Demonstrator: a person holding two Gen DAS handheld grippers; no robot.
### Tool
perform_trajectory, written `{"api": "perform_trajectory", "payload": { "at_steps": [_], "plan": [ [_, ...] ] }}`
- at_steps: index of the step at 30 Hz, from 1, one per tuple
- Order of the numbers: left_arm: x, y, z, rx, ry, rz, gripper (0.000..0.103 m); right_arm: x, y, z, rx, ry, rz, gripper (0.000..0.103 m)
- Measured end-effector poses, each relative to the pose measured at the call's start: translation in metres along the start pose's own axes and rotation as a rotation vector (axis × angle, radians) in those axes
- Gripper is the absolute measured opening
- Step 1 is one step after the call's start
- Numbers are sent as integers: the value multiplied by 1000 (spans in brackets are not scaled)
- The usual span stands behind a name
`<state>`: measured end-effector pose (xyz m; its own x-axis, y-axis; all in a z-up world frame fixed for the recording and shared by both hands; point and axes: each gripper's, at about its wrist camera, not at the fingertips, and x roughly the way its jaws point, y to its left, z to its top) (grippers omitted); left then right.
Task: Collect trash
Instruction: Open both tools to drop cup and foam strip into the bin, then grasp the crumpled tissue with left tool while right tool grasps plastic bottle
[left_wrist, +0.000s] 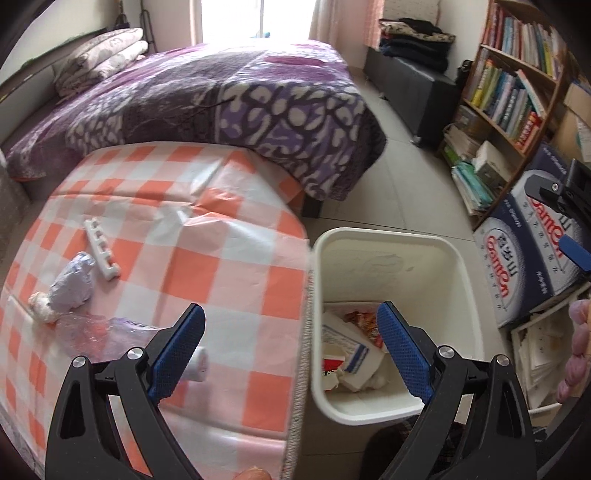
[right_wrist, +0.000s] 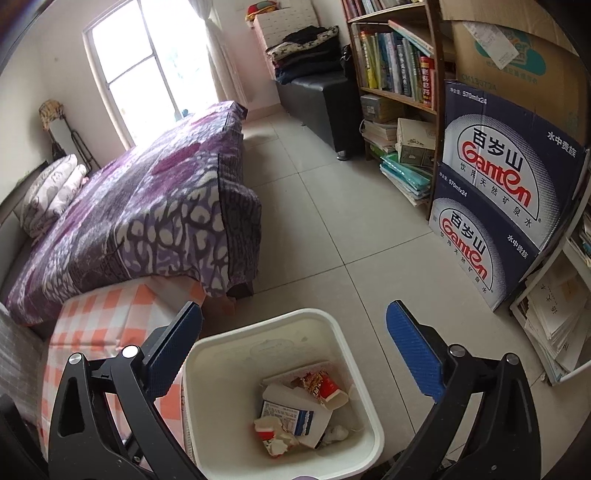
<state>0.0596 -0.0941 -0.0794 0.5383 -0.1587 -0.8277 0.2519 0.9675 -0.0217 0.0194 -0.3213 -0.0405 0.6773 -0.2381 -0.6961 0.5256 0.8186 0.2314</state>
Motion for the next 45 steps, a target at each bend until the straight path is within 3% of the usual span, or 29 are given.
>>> {"api": "perform_trajectory", "payload": {
  "at_steps": [6, 11, 14, 19, 25, 33, 36, 39, 41, 43, 45],
  "plan": [
    [1, 33, -6, -11, -3, 158, 91, 10, 32, -15, -69, 48, 18, 96],
    [5, 72, -9, -56, 27, 239, 91, 17, 60, -30, -126, 82, 42, 96],
    [10, 98, -6, -20, 55, 318, 91, 20, 83, -40, -191, 95, 59, 96],
    [23, 144, 1, 60, 147, 381, 91, 22, 126, -62, -364, 107, 102, 96],
    [39, 194, 13, 50, 247, 340, 91, 26, 171, -87, -564, 135, 179, 96],
    [84, 227, 12, 99, 372, 291, 91, 25, 230, -130, -928, 196, 405, 96],
    [96, 238, 11, 73, 398, 271, 91, 29, 249, -152, -1055, 258, 487, 96],
    [103, 249, 9, 39, 404, 233, 91, 36, 262, -167, -1100, 315, 513, 96],
    [103, 257, 10, 3, 390, 204, 85, 38, 269, -176, -1124, 328, 524, 96],
    [101, 264, 11, -38, 379, 164, 65, 37, 277, -182, -1135, 339, 558, 96],
    [98, 269, 12, -58, 369, 153, 57, 37, 283, -189, -1148, 341, 578, 96]
  ]
}}
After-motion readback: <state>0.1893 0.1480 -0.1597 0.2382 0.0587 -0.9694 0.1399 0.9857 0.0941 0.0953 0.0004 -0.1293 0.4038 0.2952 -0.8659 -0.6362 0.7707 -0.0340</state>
